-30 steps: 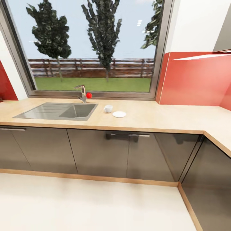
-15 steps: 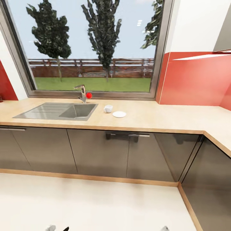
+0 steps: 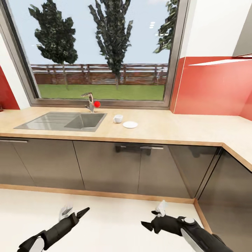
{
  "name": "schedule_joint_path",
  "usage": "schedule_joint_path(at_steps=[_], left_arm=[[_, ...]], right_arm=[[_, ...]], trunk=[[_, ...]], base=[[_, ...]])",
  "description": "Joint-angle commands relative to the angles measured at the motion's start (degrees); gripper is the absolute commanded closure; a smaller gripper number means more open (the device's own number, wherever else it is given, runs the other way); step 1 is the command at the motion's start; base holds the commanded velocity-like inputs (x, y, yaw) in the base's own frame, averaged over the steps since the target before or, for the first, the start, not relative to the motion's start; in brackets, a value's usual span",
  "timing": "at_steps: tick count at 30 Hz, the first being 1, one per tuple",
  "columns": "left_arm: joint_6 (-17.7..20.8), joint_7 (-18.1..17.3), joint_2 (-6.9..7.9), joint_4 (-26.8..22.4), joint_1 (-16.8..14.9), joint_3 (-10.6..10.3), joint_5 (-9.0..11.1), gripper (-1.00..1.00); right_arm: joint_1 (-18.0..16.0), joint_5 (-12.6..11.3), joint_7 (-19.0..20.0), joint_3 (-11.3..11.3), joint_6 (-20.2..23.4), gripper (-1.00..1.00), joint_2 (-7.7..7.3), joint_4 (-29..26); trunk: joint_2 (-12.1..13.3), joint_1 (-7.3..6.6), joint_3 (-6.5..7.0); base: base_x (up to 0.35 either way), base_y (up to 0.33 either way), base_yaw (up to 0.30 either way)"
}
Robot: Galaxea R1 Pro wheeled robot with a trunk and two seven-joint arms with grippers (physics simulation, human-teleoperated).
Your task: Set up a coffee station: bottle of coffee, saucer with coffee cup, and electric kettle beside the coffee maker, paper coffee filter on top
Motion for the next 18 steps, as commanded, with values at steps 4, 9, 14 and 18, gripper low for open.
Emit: schedule_joint_path(at_steps=[4,9,14,18], left_arm=[[6.80,-0.05,0.80,-9.57,-0.02,0.17,0.37,-1.00],[18.97,0.20,1.73,-25.60,-0.11,0.49,0.41,-1.00],[27.29,0.28,1.69,-28.79,-5.99,2.69,0.46,-1.00],[29.75,0.32,1.66,-28.61,-15.37,4.63,0.52,-1.00]], right_arm=[[-0.06,-0.43,0.05,-9.08,8.70,-1.00,-1.30,-10.23],[-1.84,-0.31,0.09,-23.98,27.47,-1.00,-3.15,-29.46],[-10.94,-0.43,0.12,-30.01,43.16,-1.00,-3.71,-33.83],[-19.99,-0.49,0.06,-32.26,48.25,-1.00,-3.77,-33.24]], trunk=[[-0.03,0.00,-0.06],[-0.03,0.00,-0.06],[-0.03,0.00,-0.06],[-0.03,0.00,-0.06]], base=[[0.000,0.000,0.000],[0.000,0.000,0.000],[0.000,0.000,0.000],[0.000,0.000,0.000]])
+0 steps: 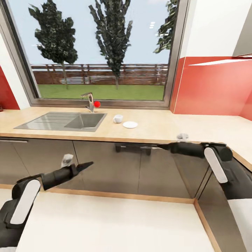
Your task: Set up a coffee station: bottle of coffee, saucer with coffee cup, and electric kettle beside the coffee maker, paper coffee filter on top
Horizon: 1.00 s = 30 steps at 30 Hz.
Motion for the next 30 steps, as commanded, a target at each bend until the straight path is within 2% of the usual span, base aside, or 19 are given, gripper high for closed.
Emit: schedule_joint_path(at_steps=[1,2,3,4,8,11,13,14,16,17,20,21,30], left_arm=[[0.42,-0.25,-0.02,0.55,-1.85,0.19,-0.38,-1.00],[0.62,-0.23,-0.07,2.46,-5.28,0.34,-0.34,-1.00],[0.69,-0.22,-0.13,3.90,-7.11,0.40,-0.30,-1.00],[0.79,-0.21,-0.49,7.43,-10.87,0.46,-0.26,-1.00],[0.89,-0.03,-3.45,27.38,-27.89,0.54,-0.19,-1.00],[0.80,0.76,-4.93,35.68,-34.14,0.54,-0.21,-1.00],[0.65,3.89,-6.02,46.34,-41.05,0.59,-0.20,-1.00],[0.58,5.48,-6.31,49.85,-43.24,0.76,-0.19,-1.00],[0.50,7.17,-6.64,52.96,-45.53,1.92,-0.18,-1.00],[0.48,7.59,-6.72,53.32,-46.11,3.20,-0.18,-1.00],[0.46,7.95,-6.84,53.48,-46.61,5.21,-0.17,-1.00],[0.45,8.15,-6.91,53.63,-46.91,6.75,-0.17,-1.00],[0.44,8.24,-6.92,54.00,-47.12,7.80,-0.17,-1.00]], right_arm=[[-1.47,0.37,0.29,-0.10,0.44,-1.00,-0.01,0.75],[-3.94,0.36,0.28,-0.27,0.83,-1.00,0.05,2.91],[-5.20,0.35,0.27,-0.33,0.97,-1.00,0.08,4.35],[-7.77,0.35,0.25,-0.42,1.17,-1.00,0.15,7.73],[-19.08,0.30,0.13,-0.54,1.35,-1.00,0.35,23.47],[-22.76,0.31,-0.02,-0.52,1.25,-1.00,0.48,29.08],[-25.70,0.18,-0.10,-0.50,1.12,-1.00,0.65,34.48],[-26.43,0.16,-0.13,-0.50,1.08,-1.00,1.22,35.93],[-27.20,0.16,-0.16,-0.50,1.03,-1.00,2.29,37.52],[-27.40,0.13,-0.14,-0.50,1.02,-1.00,2.58,37.94],[-27.56,0.11,-0.12,-0.57,1.02,-1.00,2.86,38.37],[-27.63,0.05,-0.11,-0.66,1.01,-1.00,3.21,38.76],[-27.59,0.00,-0.08,-0.83,1.01,-1.00,4.00,39.11]], trunk=[[-0.03,0.00,-0.08],[-0.03,0.00,-0.08],[-0.03,0.00,-0.08],[-0.03,0.00,-0.08],[-0.03,0.00,-0.08],[-0.03,0.00,-0.08],[-0.03,0.00,-0.08],[-0.03,0.00,-0.08],[-0.03,0.00,-0.08],[-0.03,0.00,-0.08],[-0.03,0.00,-0.08],[-0.03,0.00,-0.08],[-0.03,0.00,-0.08]], base=[[0.000,0.000,0.000],[0.000,0.000,0.000],[0.000,0.000,0.000],[0.000,0.000,0.000],[0.000,0.000,0.000],[0.000,0.000,0.000],[0.000,0.000,0.000],[0.000,0.000,0.000],[0.000,0.000,0.000],[0.000,0.000,0.000],[0.000,0.000,0.000],[0.031,0.000,0.000],[0.228,0.000,0.000]])
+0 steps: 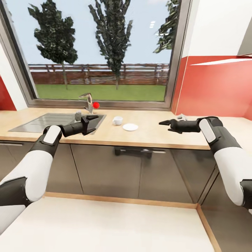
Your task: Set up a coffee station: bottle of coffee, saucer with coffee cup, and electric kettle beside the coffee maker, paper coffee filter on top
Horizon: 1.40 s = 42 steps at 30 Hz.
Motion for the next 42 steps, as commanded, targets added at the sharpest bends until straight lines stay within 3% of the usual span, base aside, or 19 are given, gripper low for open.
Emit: schedule_joint_path(at_steps=[1,9,18,27,37,42], left_arm=[[0.31,-0.38,-0.04,0.02,-0.06,0.29,-0.45,-1.00],[0.31,-0.37,-0.47,0.15,-0.07,0.31,-0.49,-1.00],[0.31,-0.33,-1.18,1.97,-0.07,0.31,-0.52,-1.00],[0.23,-0.24,-1.94,4.47,-0.07,0.31,-0.49,-1.00],[-0.88,-0.04,-2.09,10.19,-0.07,0.31,-0.53,-1.00],[-1.32,-0.03,-2.09,11.28,-0.07,0.33,-0.54,-1.00]], right_arm=[[-0.05,0.38,0.45,0.15,0.03,-1.00,-0.04,0.00],[-0.02,0.38,0.52,0.15,0.03,-1.00,0.01,2.27],[-0.02,-5.32,0.53,0.42,0.09,-1.00,0.07,5.89],[-0.02,-6.62,0.52,0.37,0.05,-1.00,0.35,6.29],[-0.02,-6.79,0.59,0.31,0.11,-1.00,2.67,8.42],[-0.02,-8.78,0.61,0.31,0.12,-1.00,3.54,9.45]], trunk=[[-0.03,0.03,-0.06],[-0.03,0.03,-0.06],[-0.03,0.03,-0.06],[-0.03,0.03,-0.06],[-0.03,0.03,-0.06],[-0.03,0.03,-0.06]], base=[[0.312,0.000,0.000],[0.199,0.000,0.000],[0.282,-0.039,0.000],[0.126,-0.048,0.000],[0.097,-0.055,0.000],[0.009,-0.005,0.000]])
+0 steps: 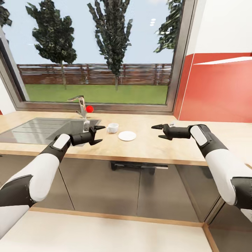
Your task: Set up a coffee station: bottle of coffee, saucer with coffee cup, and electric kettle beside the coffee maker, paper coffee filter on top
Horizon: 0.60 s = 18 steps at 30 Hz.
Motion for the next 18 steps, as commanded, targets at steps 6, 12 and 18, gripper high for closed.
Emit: schedule_joint_path(at_steps=[6,12,18], left_arm=[[0.18,-0.26,-0.03,0.60,-0.06,0.52,-0.45,-1.00],[0.14,-0.25,-0.02,0.75,-0.06,0.55,-0.46,-1.00],[0.14,-0.25,0.04,0.77,-0.06,0.55,-0.46,-1.00]], right_arm=[[0.01,-2.81,0.56,0.31,0.00,-1.00,1.29,1.26],[0.03,-3.61,0.56,0.33,0.00,-1.00,2.99,2.54],[0.03,-3.69,0.56,0.33,-0.04,-1.00,3.33,3.41]], trunk=[[-0.03,0.00,-0.06],[-0.03,0.00,-0.06],[-0.03,0.00,-0.06]], base=[[0.079,-0.001,0.000],[0.102,0.000,0.000],[0.175,0.000,0.000]])
